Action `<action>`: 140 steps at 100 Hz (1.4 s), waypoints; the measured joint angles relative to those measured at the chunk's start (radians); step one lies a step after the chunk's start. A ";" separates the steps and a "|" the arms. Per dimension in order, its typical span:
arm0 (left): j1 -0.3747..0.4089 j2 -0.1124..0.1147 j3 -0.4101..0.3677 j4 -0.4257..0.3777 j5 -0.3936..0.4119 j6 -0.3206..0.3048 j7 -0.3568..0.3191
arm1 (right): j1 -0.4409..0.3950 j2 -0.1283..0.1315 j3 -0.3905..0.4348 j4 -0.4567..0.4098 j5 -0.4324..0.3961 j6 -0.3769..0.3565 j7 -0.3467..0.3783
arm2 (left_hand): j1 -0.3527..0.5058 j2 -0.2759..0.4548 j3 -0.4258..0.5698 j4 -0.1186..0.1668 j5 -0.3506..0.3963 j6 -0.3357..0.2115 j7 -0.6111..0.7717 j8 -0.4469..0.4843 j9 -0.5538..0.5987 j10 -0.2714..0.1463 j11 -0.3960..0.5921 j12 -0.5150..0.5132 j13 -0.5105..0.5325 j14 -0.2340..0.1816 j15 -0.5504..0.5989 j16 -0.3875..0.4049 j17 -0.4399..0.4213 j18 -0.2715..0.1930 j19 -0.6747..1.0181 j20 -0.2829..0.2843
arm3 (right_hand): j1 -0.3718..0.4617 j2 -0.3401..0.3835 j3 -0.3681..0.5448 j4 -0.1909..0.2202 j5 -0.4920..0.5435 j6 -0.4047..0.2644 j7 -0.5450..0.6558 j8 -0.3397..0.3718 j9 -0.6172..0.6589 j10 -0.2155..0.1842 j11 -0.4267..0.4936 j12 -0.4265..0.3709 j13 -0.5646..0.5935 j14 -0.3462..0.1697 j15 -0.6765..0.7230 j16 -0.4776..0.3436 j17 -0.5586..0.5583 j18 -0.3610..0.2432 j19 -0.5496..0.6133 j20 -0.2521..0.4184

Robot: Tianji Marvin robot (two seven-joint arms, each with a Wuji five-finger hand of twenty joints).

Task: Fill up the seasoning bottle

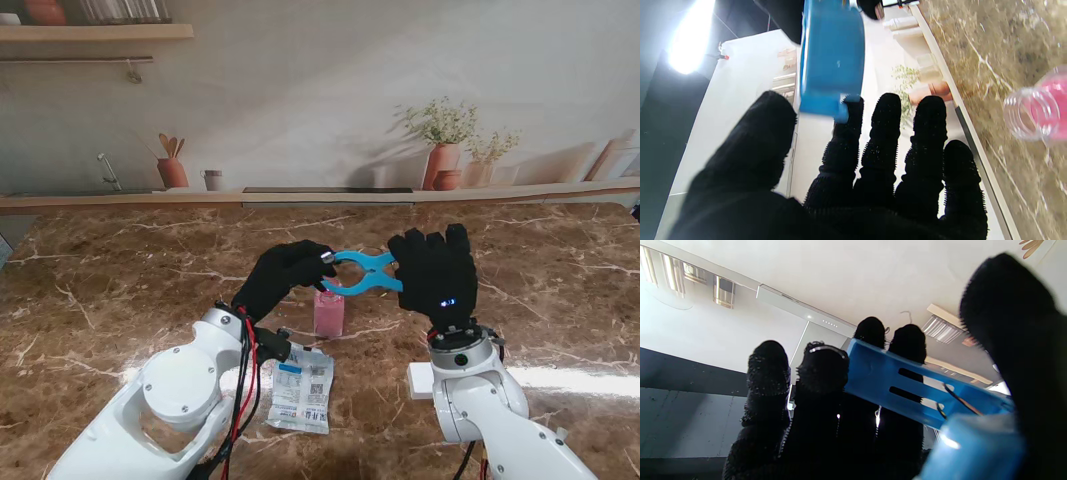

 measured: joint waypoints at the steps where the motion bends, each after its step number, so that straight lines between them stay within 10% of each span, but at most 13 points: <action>1: 0.001 0.001 -0.003 -0.001 0.002 0.000 0.001 | 0.000 0.000 0.001 0.001 0.000 0.000 0.000 | 0.000 0.004 -0.012 0.000 0.000 -0.003 0.000 0.000 -0.005 0.000 0.000 0.000 -0.005 0.000 0.000 0.000 -0.001 0.000 -0.003 0.000 | 0.000 -0.001 0.000 0.000 0.002 -0.001 0.000 0.001 0.001 0.000 0.000 0.001 0.000 0.000 0.001 0.000 0.000 0.000 0.000 0.000; 26: 0.048 0.007 -0.075 -0.050 0.104 0.048 0.081 | -0.007 0.004 0.004 0.021 0.001 -0.009 -0.007 | 0.021 0.037 -0.088 0.010 -0.001 -0.026 -0.007 0.038 -0.008 0.000 -0.011 -0.003 -0.011 0.003 -0.014 0.000 0.009 0.026 -0.006 0.008 | 0.000 -0.001 0.002 0.000 0.019 -0.004 0.000 0.012 0.008 0.000 0.000 0.014 0.001 0.002 0.019 0.014 0.001 0.000 0.010 0.000; 43: 0.071 0.020 -0.105 -0.060 0.433 0.141 0.065 | -0.011 0.007 -0.003 0.036 0.009 -0.014 -0.025 | 0.077 0.036 -0.089 0.010 0.031 -0.044 0.044 0.050 0.029 0.000 -0.003 -0.007 0.025 0.013 0.010 0.002 0.062 0.044 0.036 0.021 | 0.000 -0.021 0.003 0.000 0.065 -0.007 -0.003 0.028 0.054 0.002 0.000 0.025 0.052 0.011 0.086 0.053 0.036 0.000 0.048 0.013; 92: 0.071 0.086 -0.103 0.015 0.538 0.237 -0.114 | 0.008 0.008 -0.041 0.075 0.032 -0.029 -0.053 | 0.218 -0.022 -0.134 0.010 0.070 -0.088 0.048 -0.057 0.028 -0.001 -0.015 -0.040 0.025 0.013 0.010 -0.010 0.098 0.045 0.082 0.014 | 0.000 -0.029 0.013 0.000 0.090 -0.011 -0.015 0.054 0.079 0.002 0.000 0.028 0.083 0.011 0.120 0.078 0.061 0.000 0.063 0.025; 127: -0.058 0.094 0.025 0.180 0.533 0.322 -0.126 | 0.013 0.008 -0.062 0.092 0.046 -0.026 -0.052 | 0.279 -0.037 0.060 -0.029 0.116 -0.111 0.125 -0.165 0.114 -0.021 -0.026 0.005 0.140 0.003 0.060 -0.022 0.191 0.045 0.137 -0.012 | 0.000 -0.029 0.013 0.000 0.090 -0.011 -0.015 0.055 0.079 0.002 0.000 0.029 0.083 0.011 0.120 0.087 0.061 0.000 0.063 0.025; 140: -0.092 0.097 0.056 0.211 0.585 0.323 -0.173 | 0.012 0.007 -0.060 0.092 0.046 -0.030 -0.052 | 0.268 -0.152 0.123 -0.056 0.140 -0.113 0.212 -0.189 0.180 -0.035 -0.015 0.042 0.196 -0.016 0.104 -0.023 0.239 0.046 0.179 -0.024 | 0.000 -0.029 0.013 0.000 0.090 -0.011 -0.016 0.056 0.079 0.002 0.000 0.029 0.083 0.011 0.120 0.087 0.060 0.000 0.063 0.025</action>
